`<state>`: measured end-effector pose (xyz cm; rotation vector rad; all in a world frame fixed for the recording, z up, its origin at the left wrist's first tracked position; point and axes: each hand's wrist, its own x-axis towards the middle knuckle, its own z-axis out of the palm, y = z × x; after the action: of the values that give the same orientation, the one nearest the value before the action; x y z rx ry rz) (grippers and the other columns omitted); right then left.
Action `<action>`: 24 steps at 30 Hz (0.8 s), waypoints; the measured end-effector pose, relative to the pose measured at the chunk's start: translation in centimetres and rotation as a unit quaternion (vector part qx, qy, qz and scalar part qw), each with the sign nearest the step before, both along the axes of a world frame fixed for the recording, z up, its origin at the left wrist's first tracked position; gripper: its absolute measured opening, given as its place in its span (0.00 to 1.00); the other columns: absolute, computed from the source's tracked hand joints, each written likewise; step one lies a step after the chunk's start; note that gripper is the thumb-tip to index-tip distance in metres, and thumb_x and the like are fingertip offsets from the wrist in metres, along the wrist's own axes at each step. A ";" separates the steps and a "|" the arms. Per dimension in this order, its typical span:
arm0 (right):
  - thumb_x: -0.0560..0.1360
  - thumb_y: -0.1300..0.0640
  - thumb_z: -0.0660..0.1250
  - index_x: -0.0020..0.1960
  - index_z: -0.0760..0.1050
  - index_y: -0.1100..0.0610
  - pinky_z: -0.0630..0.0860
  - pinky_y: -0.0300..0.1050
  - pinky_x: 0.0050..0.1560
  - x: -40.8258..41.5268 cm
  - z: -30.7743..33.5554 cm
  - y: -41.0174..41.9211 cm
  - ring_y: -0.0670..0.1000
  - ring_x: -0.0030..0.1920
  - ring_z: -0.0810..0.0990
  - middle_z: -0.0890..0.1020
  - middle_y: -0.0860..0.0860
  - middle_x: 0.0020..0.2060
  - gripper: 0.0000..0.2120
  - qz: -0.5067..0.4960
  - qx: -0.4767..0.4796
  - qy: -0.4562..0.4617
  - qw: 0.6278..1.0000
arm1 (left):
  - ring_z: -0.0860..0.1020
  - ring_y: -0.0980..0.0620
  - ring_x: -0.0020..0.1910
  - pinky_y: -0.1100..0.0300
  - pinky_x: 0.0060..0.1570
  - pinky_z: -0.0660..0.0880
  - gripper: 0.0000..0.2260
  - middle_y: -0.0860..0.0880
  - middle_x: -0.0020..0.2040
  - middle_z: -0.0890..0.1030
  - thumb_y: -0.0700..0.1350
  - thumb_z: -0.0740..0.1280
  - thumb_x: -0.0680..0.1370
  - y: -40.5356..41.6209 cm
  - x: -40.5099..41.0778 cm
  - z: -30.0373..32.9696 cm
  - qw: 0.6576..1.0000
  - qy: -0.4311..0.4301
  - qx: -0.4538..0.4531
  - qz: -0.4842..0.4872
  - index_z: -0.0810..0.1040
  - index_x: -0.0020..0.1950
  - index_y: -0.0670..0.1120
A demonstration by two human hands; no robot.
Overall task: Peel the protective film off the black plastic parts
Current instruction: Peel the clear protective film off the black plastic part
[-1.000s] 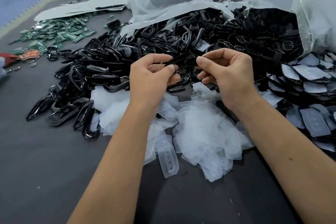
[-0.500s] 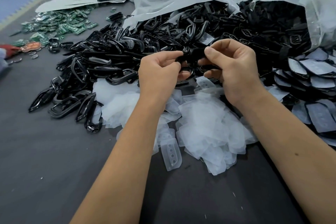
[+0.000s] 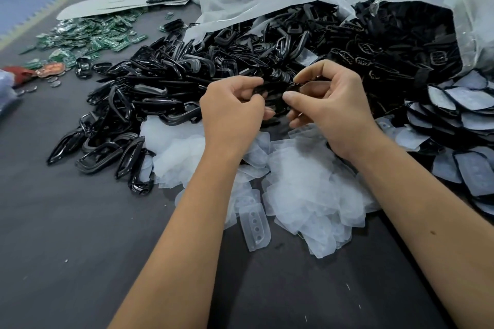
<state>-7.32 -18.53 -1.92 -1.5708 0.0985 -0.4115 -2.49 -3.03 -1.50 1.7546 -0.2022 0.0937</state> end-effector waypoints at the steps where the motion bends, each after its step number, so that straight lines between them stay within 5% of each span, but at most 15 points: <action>1: 0.74 0.69 0.76 0.53 0.75 0.62 0.82 0.44 0.32 -0.1 0.0 0.1 0.55 0.31 0.86 0.83 0.52 0.31 0.13 0.003 0.009 0.003 1.000 | 0.86 0.49 0.34 0.50 0.46 0.85 0.15 0.45 0.40 0.85 0.30 0.66 0.75 -0.1 0.0 0.0 1.000 0.009 -0.006 -0.005 0.86 0.54 0.45; 3: 0.74 0.69 0.77 0.54 0.73 0.61 0.83 0.45 0.34 -0.2 0.1 0.3 0.56 0.32 0.87 0.84 0.53 0.31 0.15 0.009 0.025 0.008 1.000 | 0.87 0.48 0.35 0.47 0.48 0.85 0.15 0.38 0.43 0.85 0.30 0.66 0.75 -0.1 -0.1 0.1 0.999 0.027 -0.021 -0.015 0.86 0.53 0.45; 11: 0.74 0.70 0.75 0.48 0.75 0.62 0.82 0.39 0.34 -0.2 0.7 0.3 0.53 0.34 0.87 0.84 0.54 0.31 0.10 0.001 0.127 0.023 0.992 | 0.86 0.48 0.35 0.57 0.43 0.84 0.14 0.47 0.37 0.86 0.27 0.64 0.77 -0.1 -0.6 0.5 0.987 0.095 -0.116 -0.065 0.84 0.55 0.38; 17: 0.76 0.68 0.74 0.40 0.73 0.60 0.80 0.35 0.33 0.0 0.8 -0.1 0.52 0.36 0.88 0.83 0.52 0.30 0.11 0.003 0.213 0.042 0.976 | 0.86 0.47 0.35 0.61 0.41 0.82 0.12 0.41 0.44 0.86 0.27 0.65 0.77 0.0 -0.6 0.7 0.980 0.118 -0.150 -0.062 0.84 0.55 0.37; 24: 0.78 0.69 0.69 0.37 0.70 0.60 0.80 0.36 0.31 0.0 0.6 -0.2 0.57 0.39 0.89 0.86 0.59 0.37 0.14 -0.018 0.220 0.043 0.974 | 0.86 0.48 0.36 0.63 0.40 0.81 0.13 0.44 0.40 0.86 0.26 0.65 0.77 0.1 -0.7 0.7 0.978 0.127 -0.155 -0.059 0.85 0.54 0.37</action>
<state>-7.34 -18.77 -1.30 -1.1488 0.2676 -0.3227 -3.17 -2.93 -0.79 1.4236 -0.0988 -0.1770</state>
